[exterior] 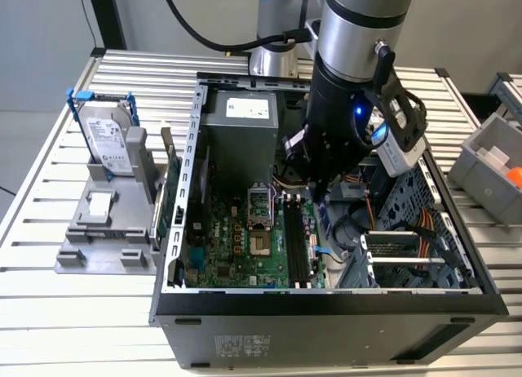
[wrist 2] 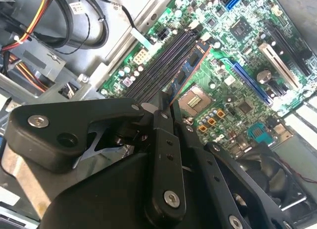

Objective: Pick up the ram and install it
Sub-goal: 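Insert the ram into the slot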

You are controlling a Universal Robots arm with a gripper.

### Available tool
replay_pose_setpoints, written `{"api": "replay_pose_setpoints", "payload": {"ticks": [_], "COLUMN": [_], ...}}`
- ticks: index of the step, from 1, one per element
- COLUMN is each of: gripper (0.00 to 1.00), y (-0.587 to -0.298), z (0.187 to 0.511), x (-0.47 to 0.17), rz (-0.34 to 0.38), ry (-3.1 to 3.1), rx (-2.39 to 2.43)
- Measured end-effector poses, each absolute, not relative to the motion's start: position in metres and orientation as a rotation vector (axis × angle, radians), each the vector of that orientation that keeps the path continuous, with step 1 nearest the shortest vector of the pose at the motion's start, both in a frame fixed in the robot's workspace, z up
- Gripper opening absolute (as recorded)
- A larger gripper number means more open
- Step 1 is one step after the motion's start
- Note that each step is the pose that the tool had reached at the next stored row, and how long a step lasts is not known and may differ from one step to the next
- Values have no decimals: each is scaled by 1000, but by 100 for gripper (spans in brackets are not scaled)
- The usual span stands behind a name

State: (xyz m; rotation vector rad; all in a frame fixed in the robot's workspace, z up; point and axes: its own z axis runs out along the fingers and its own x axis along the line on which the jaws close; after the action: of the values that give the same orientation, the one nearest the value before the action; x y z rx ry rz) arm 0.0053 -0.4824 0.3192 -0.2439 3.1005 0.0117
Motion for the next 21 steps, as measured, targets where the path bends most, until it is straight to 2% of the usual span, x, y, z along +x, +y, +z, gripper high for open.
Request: {"api": "replay_pose_setpoints", "payload": {"ticks": [21], "gripper": [0], "y": [-482], "z": [310], "x": [5], "rz": [6], "ry": [3107], "rx": [116]}}
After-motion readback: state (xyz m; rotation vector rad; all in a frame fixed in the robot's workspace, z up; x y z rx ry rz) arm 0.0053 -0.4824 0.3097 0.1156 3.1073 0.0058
